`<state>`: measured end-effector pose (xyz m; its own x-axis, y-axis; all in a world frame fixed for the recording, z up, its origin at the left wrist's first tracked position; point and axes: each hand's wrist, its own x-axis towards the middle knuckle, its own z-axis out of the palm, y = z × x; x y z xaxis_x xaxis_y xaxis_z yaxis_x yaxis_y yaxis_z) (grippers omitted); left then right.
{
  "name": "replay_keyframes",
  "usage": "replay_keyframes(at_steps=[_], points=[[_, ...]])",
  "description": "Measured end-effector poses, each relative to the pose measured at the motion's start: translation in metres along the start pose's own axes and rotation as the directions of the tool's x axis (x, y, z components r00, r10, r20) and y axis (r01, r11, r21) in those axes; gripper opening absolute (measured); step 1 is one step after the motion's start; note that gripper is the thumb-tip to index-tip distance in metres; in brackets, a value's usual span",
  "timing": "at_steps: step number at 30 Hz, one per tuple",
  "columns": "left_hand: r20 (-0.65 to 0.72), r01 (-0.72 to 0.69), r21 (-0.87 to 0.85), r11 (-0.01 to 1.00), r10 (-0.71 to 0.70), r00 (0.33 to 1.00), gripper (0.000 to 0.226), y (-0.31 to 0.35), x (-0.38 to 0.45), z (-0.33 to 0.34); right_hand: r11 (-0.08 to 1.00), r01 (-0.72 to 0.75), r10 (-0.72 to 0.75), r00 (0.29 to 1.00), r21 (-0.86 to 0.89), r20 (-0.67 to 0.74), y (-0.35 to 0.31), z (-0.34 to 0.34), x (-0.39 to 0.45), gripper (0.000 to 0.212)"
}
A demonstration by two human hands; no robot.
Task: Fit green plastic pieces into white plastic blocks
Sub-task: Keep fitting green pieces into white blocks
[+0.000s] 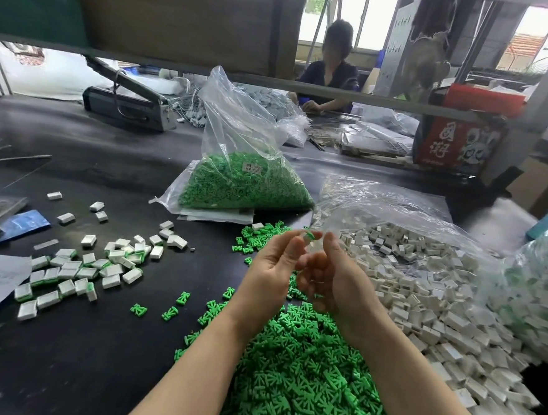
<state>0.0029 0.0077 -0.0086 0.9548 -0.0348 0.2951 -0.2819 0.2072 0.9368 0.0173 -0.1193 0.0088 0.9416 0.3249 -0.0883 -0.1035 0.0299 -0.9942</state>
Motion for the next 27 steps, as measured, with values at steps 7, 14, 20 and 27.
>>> replay_keyframes(at_steps=[7,14,20,27], points=[[0.050,0.072,-0.024,0.997,-0.071,0.996,0.035,0.0017,-0.0016,0.0045,0.970,-0.072,0.043,0.991,0.231,0.130,0.0027,0.0004,0.0041,0.070],[0.055,0.077,-0.073,0.994,-0.073,0.996,0.042,-0.0010,-0.0005,0.0040,0.909,-0.096,0.019,0.981,0.405,0.191,0.0071,0.0038,0.0047,0.035],[0.066,0.083,-0.102,0.991,-0.077,0.995,0.042,0.0049,-0.0029,0.0058,0.878,-0.064,-0.029,0.982,0.474,0.185,0.0067,0.0080,0.0039,0.031],[-0.082,-0.063,-0.049,0.997,0.059,0.995,0.023,0.0083,-0.0018,0.0103,0.855,-0.026,-0.084,0.978,0.517,0.188,0.0041,0.0083,0.0027,0.037]])
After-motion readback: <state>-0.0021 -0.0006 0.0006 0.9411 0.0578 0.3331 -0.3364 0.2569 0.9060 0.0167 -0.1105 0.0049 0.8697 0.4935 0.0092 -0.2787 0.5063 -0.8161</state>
